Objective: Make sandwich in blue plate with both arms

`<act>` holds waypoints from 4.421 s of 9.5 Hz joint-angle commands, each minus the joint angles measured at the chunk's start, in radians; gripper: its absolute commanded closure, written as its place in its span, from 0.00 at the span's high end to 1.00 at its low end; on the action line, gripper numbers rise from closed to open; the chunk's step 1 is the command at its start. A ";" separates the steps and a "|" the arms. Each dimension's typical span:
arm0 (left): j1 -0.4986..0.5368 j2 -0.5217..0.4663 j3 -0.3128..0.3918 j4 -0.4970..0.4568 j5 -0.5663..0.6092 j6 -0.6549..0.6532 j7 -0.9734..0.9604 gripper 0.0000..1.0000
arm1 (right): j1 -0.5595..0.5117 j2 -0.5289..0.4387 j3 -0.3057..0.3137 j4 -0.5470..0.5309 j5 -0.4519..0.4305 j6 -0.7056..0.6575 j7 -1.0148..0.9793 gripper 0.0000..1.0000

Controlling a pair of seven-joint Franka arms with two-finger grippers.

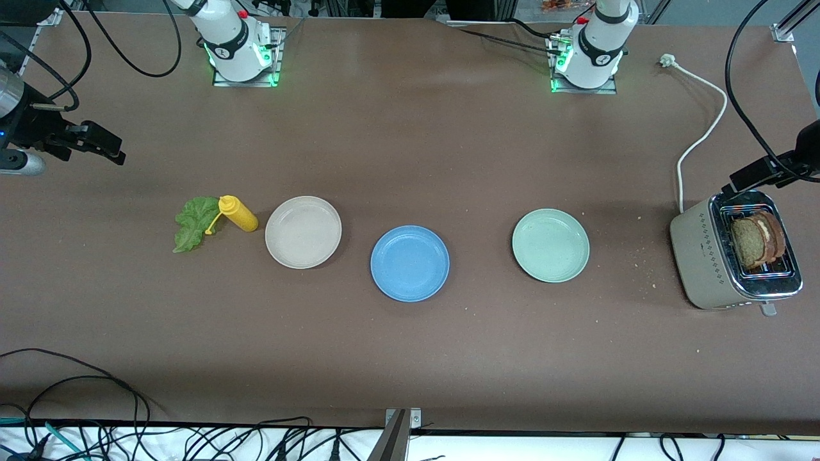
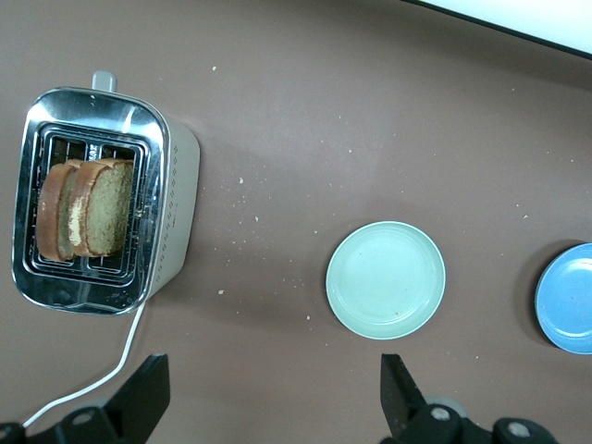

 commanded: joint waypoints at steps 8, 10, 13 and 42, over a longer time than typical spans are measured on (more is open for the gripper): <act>0.002 -0.017 0.000 -0.007 0.046 -0.016 0.019 1.00 | 0.012 0.004 -0.010 0.020 0.000 -0.014 0.033 1.00; 0.010 -0.017 0.008 -0.005 0.055 -0.047 0.026 1.00 | 0.012 0.004 -0.010 0.019 0.002 -0.014 0.033 1.00; 0.062 -0.017 0.008 -0.009 0.057 -0.056 0.075 1.00 | 0.012 0.004 -0.012 0.019 0.003 -0.016 0.033 1.00; 0.068 -0.014 -0.001 -0.035 0.057 -0.065 0.087 1.00 | 0.040 0.004 -0.002 0.025 0.002 -0.011 0.032 1.00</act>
